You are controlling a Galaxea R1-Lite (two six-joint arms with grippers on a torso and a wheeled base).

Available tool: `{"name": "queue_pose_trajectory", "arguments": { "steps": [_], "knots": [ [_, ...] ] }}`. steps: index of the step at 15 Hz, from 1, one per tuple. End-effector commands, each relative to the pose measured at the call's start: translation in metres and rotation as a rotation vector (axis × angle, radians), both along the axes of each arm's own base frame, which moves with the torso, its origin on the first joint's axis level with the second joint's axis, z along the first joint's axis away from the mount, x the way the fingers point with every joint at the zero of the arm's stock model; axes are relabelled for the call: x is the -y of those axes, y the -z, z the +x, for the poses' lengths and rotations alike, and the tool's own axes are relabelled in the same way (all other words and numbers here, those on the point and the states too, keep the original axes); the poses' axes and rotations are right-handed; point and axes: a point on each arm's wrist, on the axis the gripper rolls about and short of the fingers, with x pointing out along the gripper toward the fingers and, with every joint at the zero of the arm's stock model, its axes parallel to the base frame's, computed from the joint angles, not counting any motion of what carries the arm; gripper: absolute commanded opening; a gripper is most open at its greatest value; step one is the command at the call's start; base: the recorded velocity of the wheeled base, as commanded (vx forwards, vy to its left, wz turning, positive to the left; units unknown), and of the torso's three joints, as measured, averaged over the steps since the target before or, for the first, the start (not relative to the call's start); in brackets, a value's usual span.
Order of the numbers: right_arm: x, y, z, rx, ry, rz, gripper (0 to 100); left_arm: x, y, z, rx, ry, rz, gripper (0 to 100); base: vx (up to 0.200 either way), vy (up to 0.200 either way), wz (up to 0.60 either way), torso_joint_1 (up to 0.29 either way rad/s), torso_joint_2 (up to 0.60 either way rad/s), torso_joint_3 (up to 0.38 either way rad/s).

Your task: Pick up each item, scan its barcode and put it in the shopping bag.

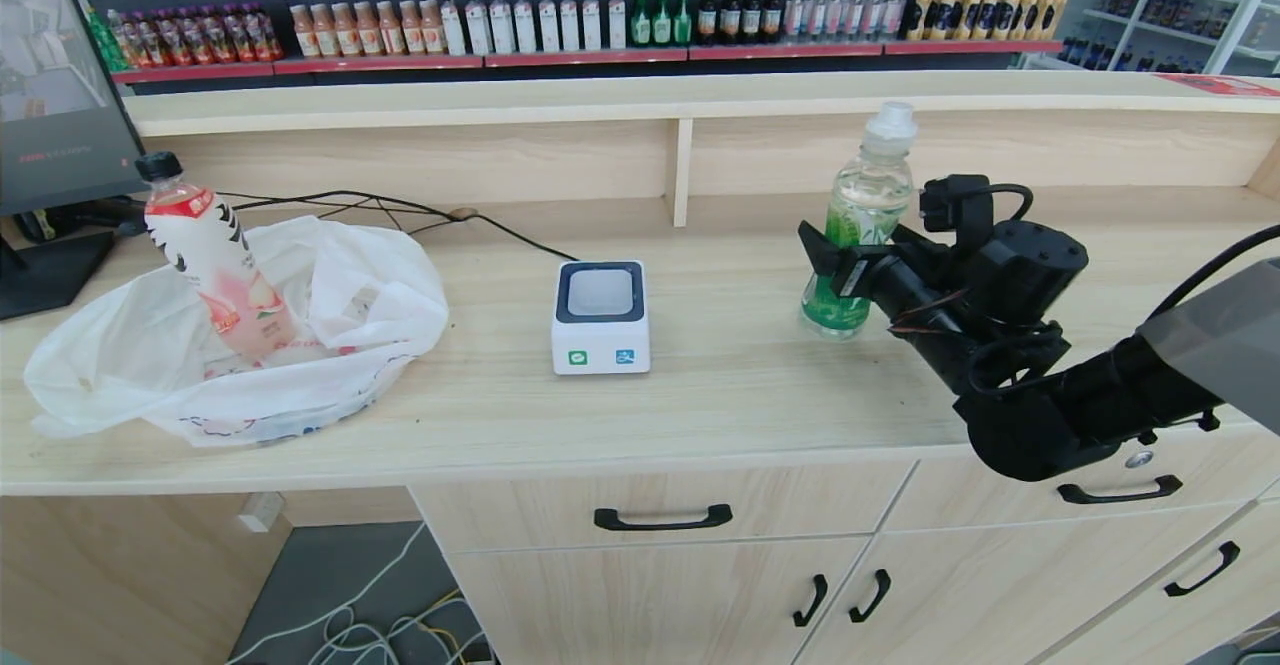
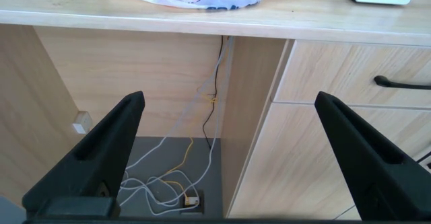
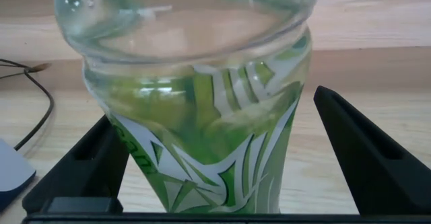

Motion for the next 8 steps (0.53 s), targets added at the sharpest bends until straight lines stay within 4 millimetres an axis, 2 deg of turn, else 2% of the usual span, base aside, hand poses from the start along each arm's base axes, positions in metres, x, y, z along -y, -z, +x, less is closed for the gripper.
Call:
{"name": "queue_pose_trajectory", "arguments": {
  "steps": [1, 5, 6, 8],
  "knots": [
    [-0.0002, -0.0022, 0.0001, 0.007, -0.001, 0.005, 100, 0.0, 0.0, 0.0, 0.0, 0.0, 0.0, 100, 0.0, 0.0, 0.0, 0.0, 0.0, 0.0],
    [0.0001, -0.0033, 0.0016, 0.01, -0.003, 0.017, 100, 0.0, 0.0, 0.0, 0.0, 0.0, 0.0, 100, 0.0, 0.0, 0.0, 0.0, 0.0, 0.0],
    [-0.0005, -0.0035, 0.0013, 0.011, -0.006, 0.022, 0, 0.0, 0.0, 0.0, 0.0, 0.0, 0.0, 100, 0.0, 0.0, 0.0, 0.0, 0.0, 0.0],
    [0.0026, -0.0052, 0.0018, 0.016, -0.001, 0.029, 0, 0.0, 0.0, 0.0, 0.0, 0.0, 0.0, 100, 0.0, 0.0, 0.0, 0.0, 0.0, 0.0]
  ]
}}
